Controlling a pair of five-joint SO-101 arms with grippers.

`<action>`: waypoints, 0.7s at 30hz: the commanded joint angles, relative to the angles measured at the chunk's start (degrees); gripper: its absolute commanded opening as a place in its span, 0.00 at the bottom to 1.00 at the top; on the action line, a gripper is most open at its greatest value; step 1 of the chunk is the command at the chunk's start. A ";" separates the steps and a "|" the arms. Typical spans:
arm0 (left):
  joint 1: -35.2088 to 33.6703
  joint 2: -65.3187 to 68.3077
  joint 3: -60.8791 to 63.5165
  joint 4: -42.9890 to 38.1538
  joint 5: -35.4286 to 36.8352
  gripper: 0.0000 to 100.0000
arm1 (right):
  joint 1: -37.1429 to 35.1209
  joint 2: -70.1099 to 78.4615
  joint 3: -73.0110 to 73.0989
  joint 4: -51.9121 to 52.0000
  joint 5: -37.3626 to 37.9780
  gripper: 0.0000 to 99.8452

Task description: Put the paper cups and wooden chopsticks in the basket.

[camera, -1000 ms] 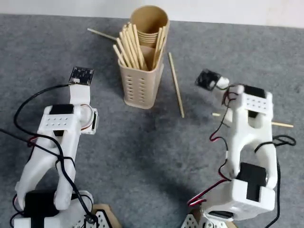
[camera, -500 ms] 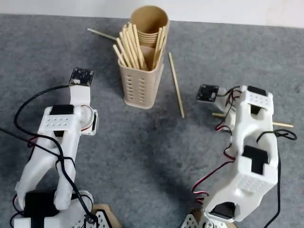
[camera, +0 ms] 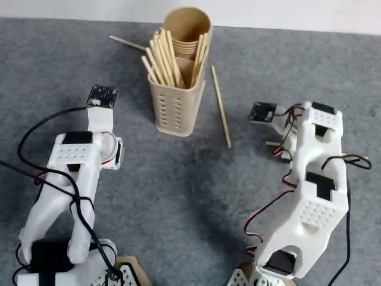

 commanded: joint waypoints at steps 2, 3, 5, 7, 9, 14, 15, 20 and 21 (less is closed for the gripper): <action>-0.40 -1.71 -0.57 -0.97 0.44 0.15 | 0.92 -4.88 -6.99 4.44 -7.30 0.01; -0.48 -1.71 -0.31 -1.49 0.44 0.15 | 0.84 -6.46 -8.48 4.35 -10.37 0.01; -0.48 -1.71 -0.31 -1.85 0.44 0.15 | 0.40 -9.45 -10.68 4.35 -16.00 0.01; -0.48 -1.71 -0.31 -1.67 0.44 0.15 | -0.66 -11.30 -11.91 4.35 -17.67 0.01; -0.48 -1.71 -0.31 -1.67 0.44 0.15 | -1.01 -11.12 -10.24 4.44 -12.57 0.04; -0.48 -1.71 -0.22 -1.58 0.44 0.15 | -0.48 -6.02 -7.60 4.35 -6.77 0.23; -0.48 -1.71 -0.22 -1.58 0.44 0.15 | -0.48 -4.88 -7.52 4.35 -5.71 0.24; -0.48 -1.71 -0.22 -1.67 0.44 0.15 | -0.40 -0.40 -7.60 4.35 -4.40 0.25; -0.48 -1.71 -0.22 -1.76 0.44 0.15 | -0.40 0.13 -7.60 4.35 -4.40 0.25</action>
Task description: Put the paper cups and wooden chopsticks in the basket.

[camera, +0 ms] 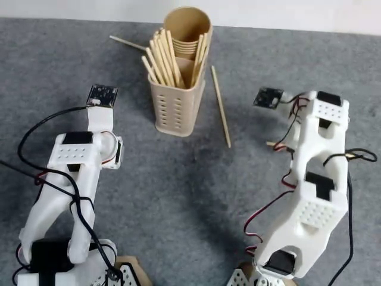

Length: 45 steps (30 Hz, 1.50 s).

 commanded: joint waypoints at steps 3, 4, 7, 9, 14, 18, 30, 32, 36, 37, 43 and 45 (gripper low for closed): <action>-0.48 -1.71 -0.22 -0.88 0.44 0.15 | -0.48 1.36 -0.48 0.13 0.79 0.25; -0.48 -1.71 -0.22 -0.79 0.44 0.15 | -0.75 2.07 -0.48 -0.48 0.79 0.25; -0.48 -1.71 -0.22 -0.70 0.44 0.15 | -0.84 5.23 -0.48 -4.53 0.79 0.23; -0.48 -1.71 -0.22 -0.62 0.44 0.15 | -0.84 7.69 -0.48 -6.55 0.79 0.17; -0.48 -1.71 -0.22 -0.70 0.44 0.15 | -0.66 9.01 -0.57 -7.43 0.44 0.02; -0.48 -1.71 -0.22 -0.79 0.44 0.15 | -0.22 3.47 -0.57 -3.21 -2.46 0.01; -0.48 -1.71 -0.22 -0.97 0.44 0.15 | -10.77 -30.90 -5.58 -4.09 -43.78 0.01; -0.48 -1.71 -0.22 -0.97 0.44 0.15 | -14.73 -36.53 -10.07 -6.90 -54.33 0.01; -0.48 -1.71 -0.22 -0.97 0.44 0.15 | -22.73 -41.45 -17.01 -18.24 -71.82 0.01; -0.48 -1.71 -0.22 -0.97 0.44 0.15 | -24.57 -41.45 -18.24 -21.85 -74.64 0.01; -0.48 -1.71 -0.22 -0.97 0.44 0.15 | -33.80 -41.54 -18.33 -32.22 -85.10 0.01; -0.40 -1.71 -0.22 -0.97 0.44 0.15 | -35.56 -41.54 -17.89 -34.77 -87.56 0.01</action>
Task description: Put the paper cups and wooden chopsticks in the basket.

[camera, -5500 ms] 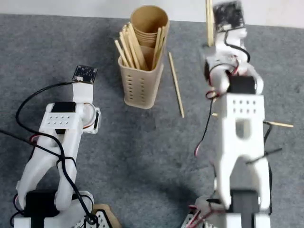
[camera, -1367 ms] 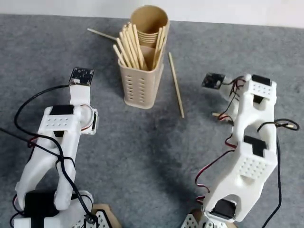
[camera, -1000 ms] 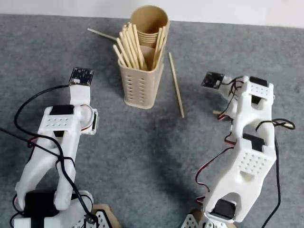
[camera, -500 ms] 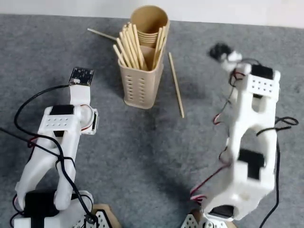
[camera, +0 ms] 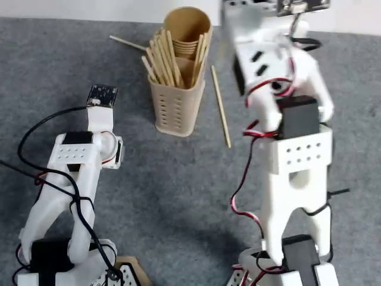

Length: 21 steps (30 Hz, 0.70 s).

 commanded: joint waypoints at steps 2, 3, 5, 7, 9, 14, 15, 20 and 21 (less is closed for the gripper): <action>-0.40 -1.71 -0.22 -0.79 0.44 0.15 | -3.56 -1.89 1.19 -6.90 -5.63 0.01; -0.40 -1.71 -0.22 -0.79 0.44 0.15 | -3.91 -1.89 3.03 -8.66 -6.51 0.01; -0.40 -1.71 -0.22 -0.79 0.44 0.15 | -4.88 -1.89 7.52 -12.62 -6.77 0.01; -0.40 -1.71 -0.22 -0.79 0.44 0.15 | -5.32 -1.98 13.41 -17.45 -5.80 0.01; -0.40 -1.71 -0.22 -0.97 0.44 0.15 | -5.32 -2.24 19.91 -22.73 -4.22 0.01; -0.48 -1.71 -0.31 -2.11 0.44 0.15 | -5.76 -2.51 33.01 -29.23 2.73 0.03; -0.48 -1.71 -0.66 -2.11 0.53 0.15 | -6.29 -2.59 34.42 -27.74 3.96 0.07; -0.92 -1.71 -6.20 -2.20 0.53 0.15 | -6.99 -5.58 31.78 -16.04 4.57 0.21; -1.36 -1.63 -8.57 -2.29 0.70 0.15 | -6.73 -6.90 30.55 -13.05 4.66 0.20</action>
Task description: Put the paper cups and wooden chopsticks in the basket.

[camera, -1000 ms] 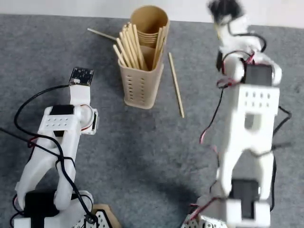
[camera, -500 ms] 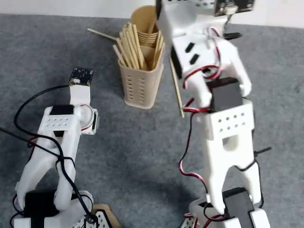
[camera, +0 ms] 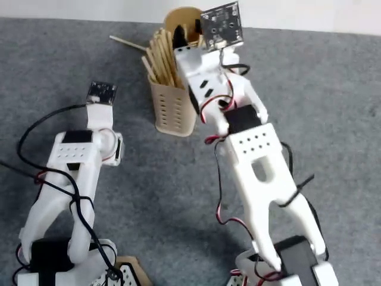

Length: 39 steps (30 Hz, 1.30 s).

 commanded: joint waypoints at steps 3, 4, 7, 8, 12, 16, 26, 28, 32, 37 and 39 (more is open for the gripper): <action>-1.80 -0.31 -16.48 -1.05 0.88 0.15 | 1.27 -10.42 -6.46 16.75 1.58 0.20; -1.63 1.10 -20.09 -0.97 0.88 0.15 | 2.24 -12.62 -7.16 21.14 3.25 0.20; -1.36 8.22 -31.34 -0.79 0.97 0.15 | 4.79 -18.07 -5.23 33.19 10.46 0.20; -1.36 11.03 -34.95 -0.79 1.32 0.15 | 6.11 -19.12 -3.03 35.21 12.22 0.20; 0.22 24.57 -49.45 -0.97 4.84 0.15 | 11.38 -21.05 10.77 31.43 13.45 0.20; 2.42 39.43 -64.84 -0.88 5.19 0.15 | 14.11 -21.76 26.95 17.54 13.45 0.20; 4.53 76.62 -108.53 -0.88 23.03 0.31 | 14.02 -21.85 48.57 2.77 2.46 0.20; 5.14 83.21 -117.23 -0.79 22.51 0.31 | 14.02 -21.85 50.15 2.68 1.76 0.20; 5.14 94.55 -132.09 -1.93 17.32 0.25 | 13.76 -21.85 51.12 2.68 1.14 0.20; 5.14 103.08 -135.87 -10.81 12.04 0.19 | 11.82 -21.23 51.74 2.68 0.88 0.20; 5.14 103.52 -135.43 -11.25 11.43 0.17 | 11.38 -21.32 52.97 2.59 0.97 0.20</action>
